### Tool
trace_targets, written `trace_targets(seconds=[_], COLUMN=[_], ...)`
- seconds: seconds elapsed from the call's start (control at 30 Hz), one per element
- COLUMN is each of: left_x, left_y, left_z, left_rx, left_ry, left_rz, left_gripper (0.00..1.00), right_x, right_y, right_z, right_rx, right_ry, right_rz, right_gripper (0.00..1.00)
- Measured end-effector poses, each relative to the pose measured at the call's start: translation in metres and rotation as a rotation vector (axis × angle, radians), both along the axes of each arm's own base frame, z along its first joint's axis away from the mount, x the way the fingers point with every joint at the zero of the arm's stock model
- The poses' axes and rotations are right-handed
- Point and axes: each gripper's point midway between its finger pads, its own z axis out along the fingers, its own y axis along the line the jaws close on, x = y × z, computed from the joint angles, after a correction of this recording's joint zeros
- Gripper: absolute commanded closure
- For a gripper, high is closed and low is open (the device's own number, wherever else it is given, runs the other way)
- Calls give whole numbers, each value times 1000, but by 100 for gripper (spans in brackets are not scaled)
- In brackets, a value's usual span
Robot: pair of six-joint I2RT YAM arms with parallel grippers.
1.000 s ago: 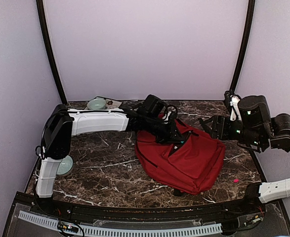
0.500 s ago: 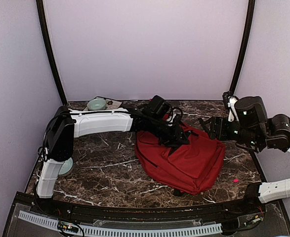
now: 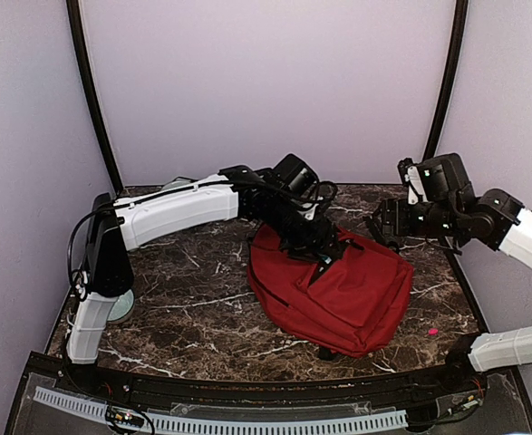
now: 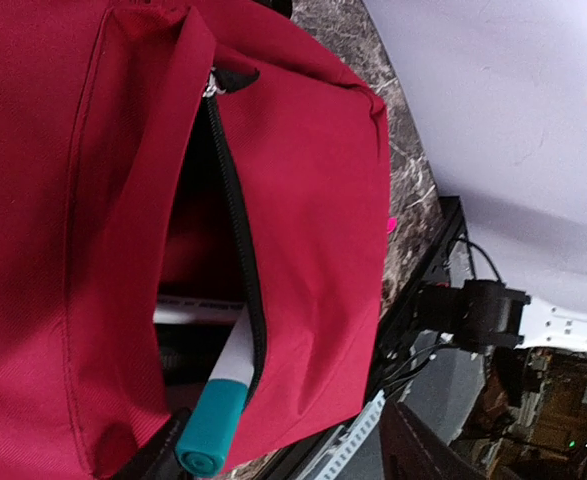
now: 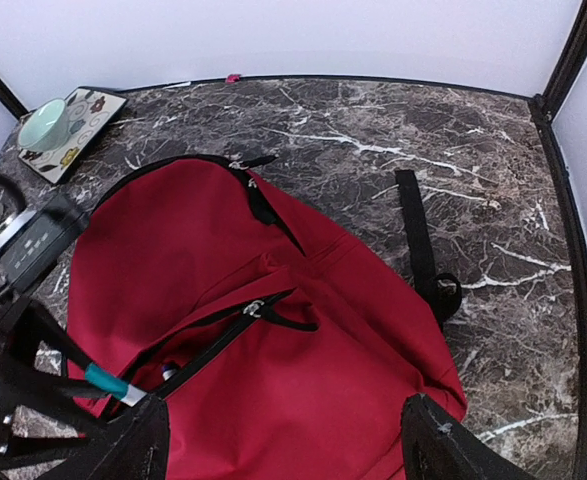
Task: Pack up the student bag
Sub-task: Place the pen in the lower front pocket of the bag, then adjust the pen in the lower front pocket of the bag.
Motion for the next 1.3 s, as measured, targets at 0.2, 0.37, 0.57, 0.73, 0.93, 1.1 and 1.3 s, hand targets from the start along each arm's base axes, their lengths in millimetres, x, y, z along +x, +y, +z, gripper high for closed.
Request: trace_targets(seconds=[0.2,0.37,0.57,0.73,0.93,1.1,1.3], left_x=[-6,-5,-5,-10,-5,12,21], left_y=[24,31,11,0,-5,10,24], left_z=[-13,-9,9,14,1,4,38], left_rx=[131,162,105,72,105,180,171], left_ry=[-35,-91,-146,-155,-169,-253,-341], left_rz=[-20,-25,-43,-74,-83,-6,41], left_gripper=[28,27,27,27,29,28,32], right_x=[32,47,59,65,71,72,71], right_y=[-17,-9,2,1,-8,-12,-13], right_z=[-17,-41,-39,-32,-34,-34,-36], right_rx=[32,52,68,72,56,47,45], right_ry=[88,181,197,170,173,171,179], right_rz=[-2,59,116,124,109,106,103], right_gripper=[22,22,21,21,21,21,21])
